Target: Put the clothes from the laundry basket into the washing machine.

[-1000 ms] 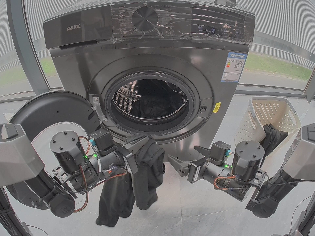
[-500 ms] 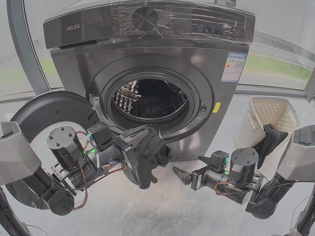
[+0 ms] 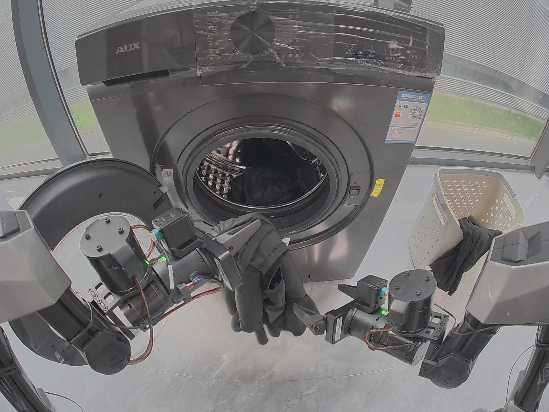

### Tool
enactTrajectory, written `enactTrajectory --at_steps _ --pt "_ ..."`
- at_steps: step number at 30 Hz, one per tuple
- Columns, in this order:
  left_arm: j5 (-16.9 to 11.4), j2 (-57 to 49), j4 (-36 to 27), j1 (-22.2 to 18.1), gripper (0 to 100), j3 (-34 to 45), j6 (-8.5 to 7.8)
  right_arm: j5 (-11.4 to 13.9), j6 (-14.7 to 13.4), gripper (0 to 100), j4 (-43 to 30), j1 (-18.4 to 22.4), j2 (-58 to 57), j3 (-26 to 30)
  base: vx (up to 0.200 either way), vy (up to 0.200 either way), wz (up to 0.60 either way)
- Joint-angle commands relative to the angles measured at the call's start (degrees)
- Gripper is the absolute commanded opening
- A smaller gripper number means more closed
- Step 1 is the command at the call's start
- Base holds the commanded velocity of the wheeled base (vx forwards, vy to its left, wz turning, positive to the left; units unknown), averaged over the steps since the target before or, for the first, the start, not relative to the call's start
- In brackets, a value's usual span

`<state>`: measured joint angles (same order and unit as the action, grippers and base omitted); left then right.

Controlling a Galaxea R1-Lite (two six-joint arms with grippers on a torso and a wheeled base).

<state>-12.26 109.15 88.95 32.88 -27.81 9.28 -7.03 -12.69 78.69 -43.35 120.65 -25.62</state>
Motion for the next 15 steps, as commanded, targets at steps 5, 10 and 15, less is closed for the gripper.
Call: enactTrajectory --at_steps 5,10,15 --pt "0.0 0.0 0.3 0.0 0 -0.4 0.04 0.3 -0.2 100 0.3 -0.9 1.3 0.1 0.000 0.000 0.00" --pt "0.0 -0.2 0.3 0.0 0 -0.2 0.04 0.3 -0.1 100 0.9 -1.7 2.0 0.1 0.000 0.000 0.00" --pt "0.0 -0.3 0.3 0.0 0 0.2 -0.05 0.4 -0.1 100 1.6 -2.4 4.0 -0.8 0.000 0.000 0.00"
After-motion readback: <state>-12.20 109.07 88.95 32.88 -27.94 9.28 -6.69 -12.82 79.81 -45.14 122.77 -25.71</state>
